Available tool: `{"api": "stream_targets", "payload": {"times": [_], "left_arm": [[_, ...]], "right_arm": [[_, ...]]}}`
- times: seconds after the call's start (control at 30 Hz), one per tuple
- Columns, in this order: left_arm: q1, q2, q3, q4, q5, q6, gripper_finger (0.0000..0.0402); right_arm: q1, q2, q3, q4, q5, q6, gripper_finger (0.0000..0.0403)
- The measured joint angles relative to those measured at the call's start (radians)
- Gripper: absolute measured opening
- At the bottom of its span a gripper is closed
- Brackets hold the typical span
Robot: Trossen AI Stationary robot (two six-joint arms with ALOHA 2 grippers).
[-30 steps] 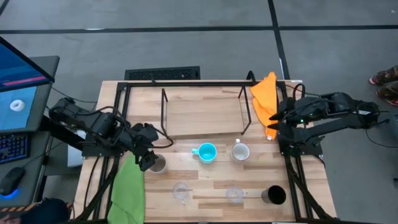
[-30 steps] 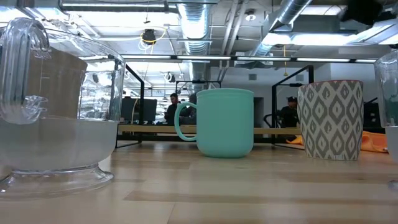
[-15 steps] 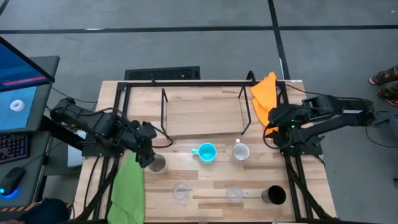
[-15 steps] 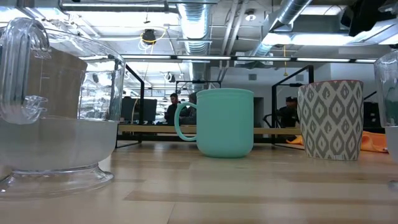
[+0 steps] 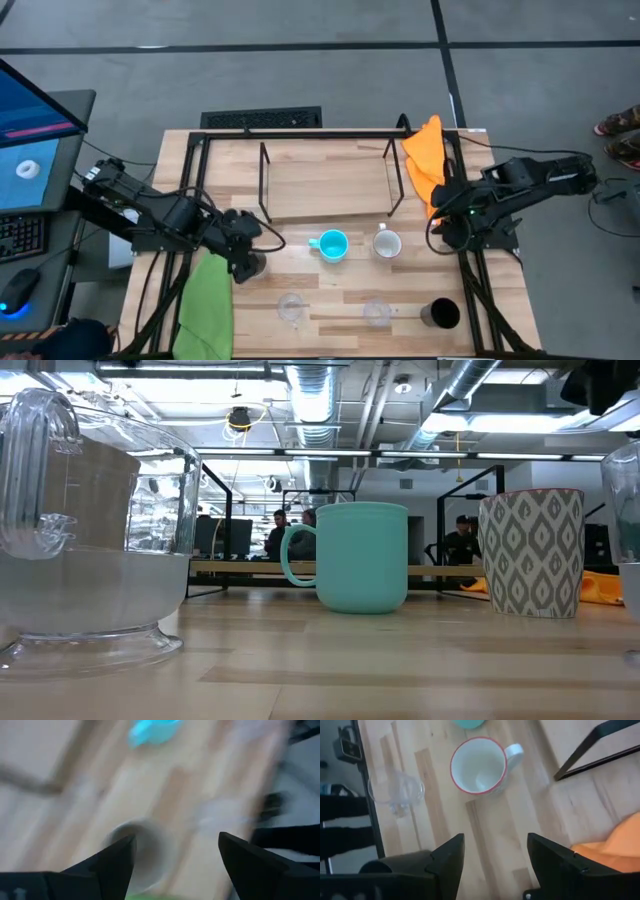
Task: Stack small to large cups/mugs on shelf
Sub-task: Put the gray cup on the shelf
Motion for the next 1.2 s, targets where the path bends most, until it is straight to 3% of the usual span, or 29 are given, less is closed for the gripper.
{"api": "stream_targets", "payload": {"times": [0.1, 0.77, 0.97, 1.2], "left_arm": [[-0.008, -0.002, -0.011, -0.118, -0.018, -0.025, 0.0274], [0.06, -0.011, -0.311, 0.107, 0.049, 0.133, 0.0262], [0.1, -0.011, -0.358, 0.126, 0.112, 0.163, 0.0191], [0.134, -0.011, -0.359, 0.126, 0.122, 0.185, 0.0048]], "right_arm": [[0.025, 0.024, 0.0, 0.0, 0.001, 0.018, 0.024], [0.074, 0.05, 0.0, 0.052, 0.003, 0.069, 0.024], [0.074, 0.051, 0.0, 0.053, 0.003, 0.069, 0.024], [0.074, 0.05, 0.0, 0.071, 0.011, 0.057, 0.024]]}}
